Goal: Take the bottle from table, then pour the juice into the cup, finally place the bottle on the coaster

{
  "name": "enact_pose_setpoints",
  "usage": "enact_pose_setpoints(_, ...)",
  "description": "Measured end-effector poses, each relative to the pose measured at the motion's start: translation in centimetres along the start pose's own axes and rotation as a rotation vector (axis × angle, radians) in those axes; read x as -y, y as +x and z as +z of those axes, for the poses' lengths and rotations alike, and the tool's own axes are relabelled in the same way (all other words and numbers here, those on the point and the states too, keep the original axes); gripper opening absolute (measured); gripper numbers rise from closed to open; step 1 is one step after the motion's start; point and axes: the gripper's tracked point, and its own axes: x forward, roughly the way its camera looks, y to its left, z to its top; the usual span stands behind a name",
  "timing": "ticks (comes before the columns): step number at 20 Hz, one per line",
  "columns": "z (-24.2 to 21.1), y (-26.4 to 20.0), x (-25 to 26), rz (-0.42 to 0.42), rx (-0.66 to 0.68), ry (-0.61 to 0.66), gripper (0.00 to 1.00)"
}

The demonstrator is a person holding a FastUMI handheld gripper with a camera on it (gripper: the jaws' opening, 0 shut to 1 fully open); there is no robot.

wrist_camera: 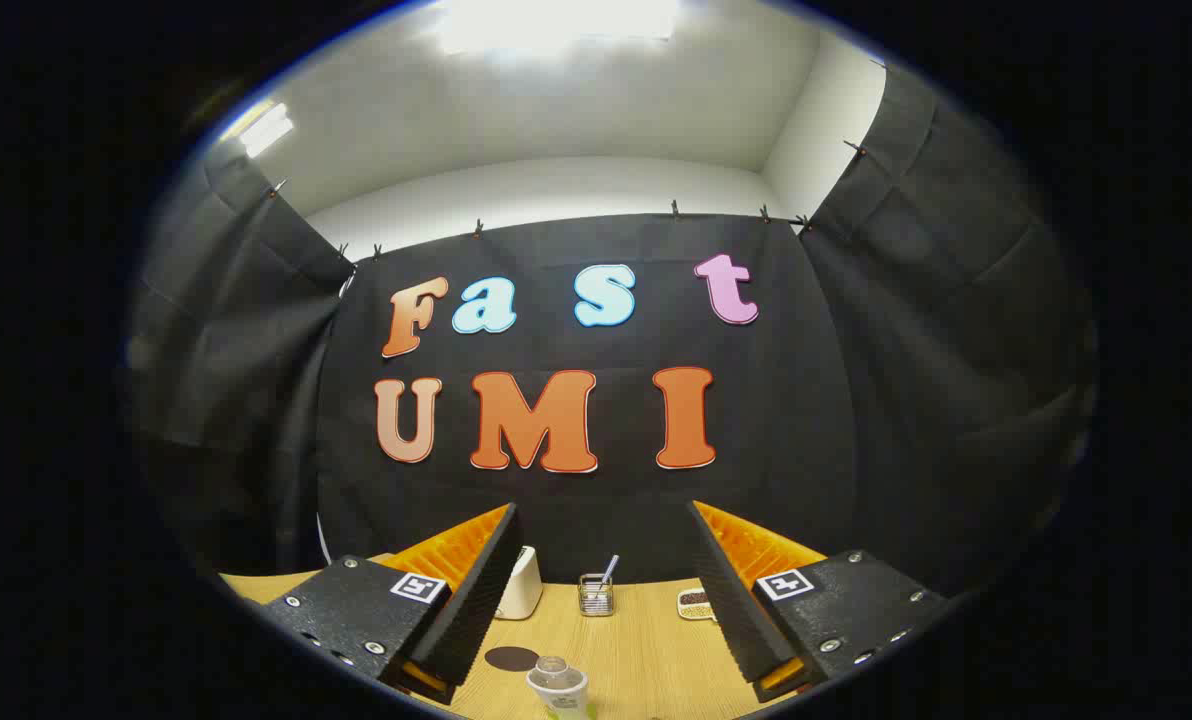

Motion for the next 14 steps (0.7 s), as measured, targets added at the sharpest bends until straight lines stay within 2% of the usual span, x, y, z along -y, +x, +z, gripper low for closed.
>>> enact_pose_setpoints(14,-0.86,0.35,-0.70,0.001,-0.017,-0.012,0.97)
